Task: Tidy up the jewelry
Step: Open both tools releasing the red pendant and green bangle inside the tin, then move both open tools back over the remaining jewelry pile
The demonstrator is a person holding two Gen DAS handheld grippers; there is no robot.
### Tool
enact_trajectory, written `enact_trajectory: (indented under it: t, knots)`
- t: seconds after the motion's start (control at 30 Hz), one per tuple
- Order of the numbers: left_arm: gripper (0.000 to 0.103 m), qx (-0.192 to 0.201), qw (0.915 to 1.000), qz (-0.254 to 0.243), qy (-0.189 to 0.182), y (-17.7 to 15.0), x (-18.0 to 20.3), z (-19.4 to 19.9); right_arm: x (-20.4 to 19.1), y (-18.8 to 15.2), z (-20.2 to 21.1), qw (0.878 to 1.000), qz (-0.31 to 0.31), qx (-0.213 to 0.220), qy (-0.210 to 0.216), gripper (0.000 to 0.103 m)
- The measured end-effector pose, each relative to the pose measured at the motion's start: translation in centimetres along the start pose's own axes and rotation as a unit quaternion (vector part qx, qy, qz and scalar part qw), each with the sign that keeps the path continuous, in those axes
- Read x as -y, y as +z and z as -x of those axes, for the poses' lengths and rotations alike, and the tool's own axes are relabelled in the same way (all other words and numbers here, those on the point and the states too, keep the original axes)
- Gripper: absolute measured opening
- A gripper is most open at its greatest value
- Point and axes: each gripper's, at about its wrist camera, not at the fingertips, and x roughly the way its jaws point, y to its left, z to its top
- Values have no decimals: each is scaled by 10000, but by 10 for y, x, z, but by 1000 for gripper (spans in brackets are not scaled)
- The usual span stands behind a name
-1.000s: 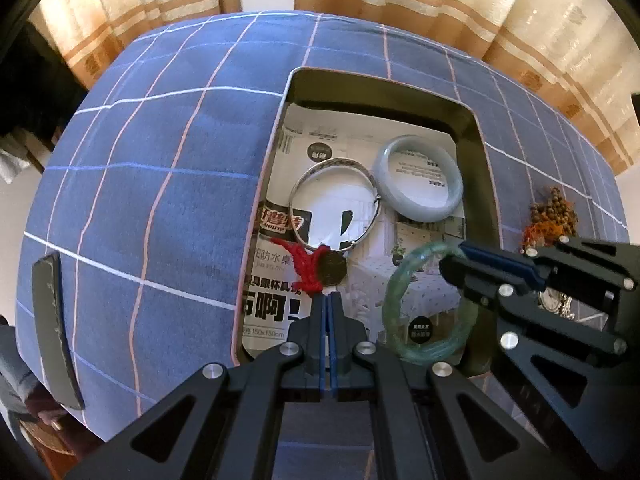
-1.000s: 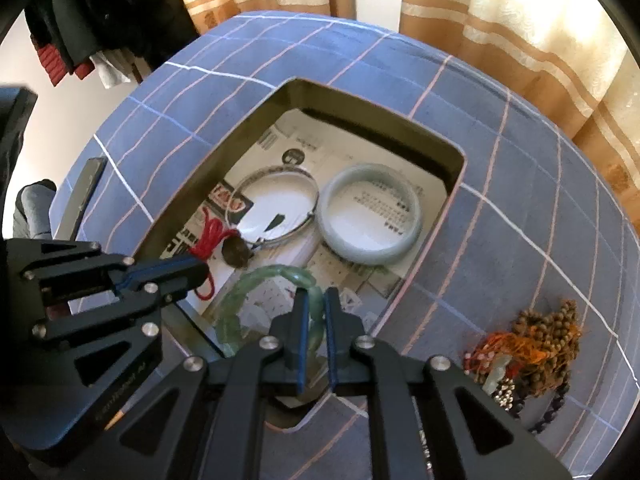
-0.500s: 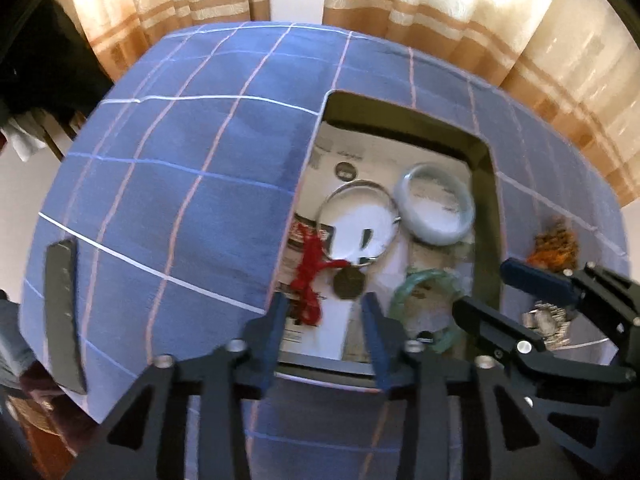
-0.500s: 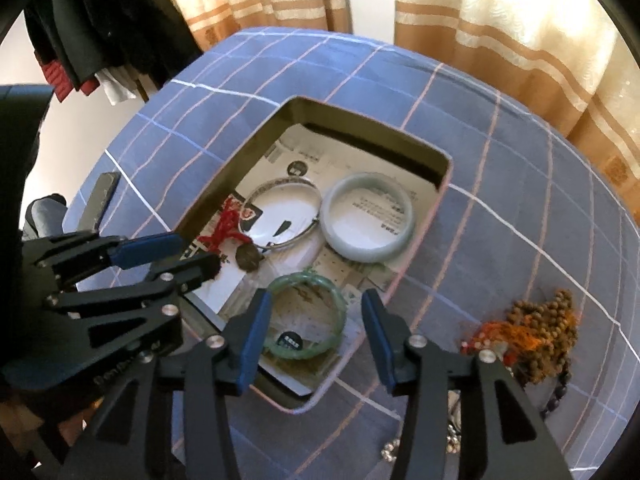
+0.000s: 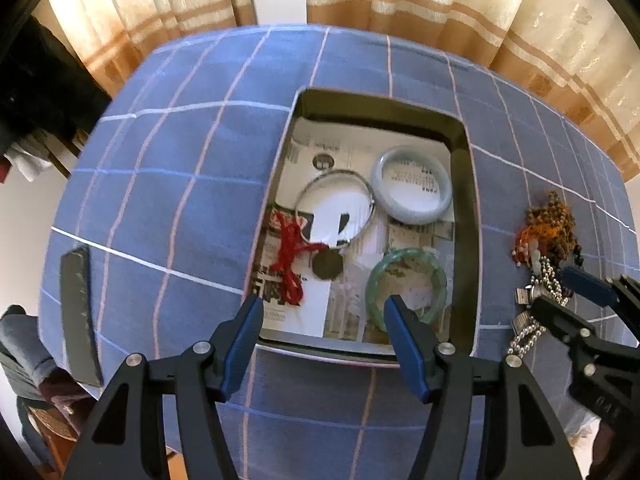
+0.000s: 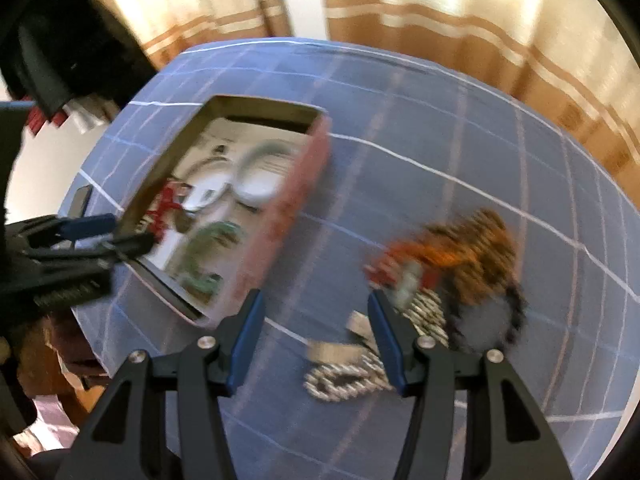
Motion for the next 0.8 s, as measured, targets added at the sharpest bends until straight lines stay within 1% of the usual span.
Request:
enact_trajectory:
  t: [0.13,0.23,0.27,0.5,0.6,0.7,0.8]
  knots:
    - [63,177,9997,-163,39,1,13,11,34,-14,5,9991,-389,-60,-172,57]
    - [63,224,9993,-285,-117,0,29,14,52,-23,9,9978,-603,-87,-263,57]
    - [63,239,9991,-339,-118,0,35,15,57,-25,11,9975,-644,-81,-295,57]
    - [63,237,9945,-904,-464,-10,88,18,74,-40,17,9963,-767,-95,-380,57]
    - [63,170,9926,-1079,-533,-16,107,15,82,-47,19,9958,-814,-119,-390,57]
    - [63,94,9929,-1060,-527,-19,114,11,86,-53,16,9963,-784,-198,-293,57]
    - [63,41,9939,-1006,-439,-21,114,5,82,-57,9,9970,-690,-285,-214,57]
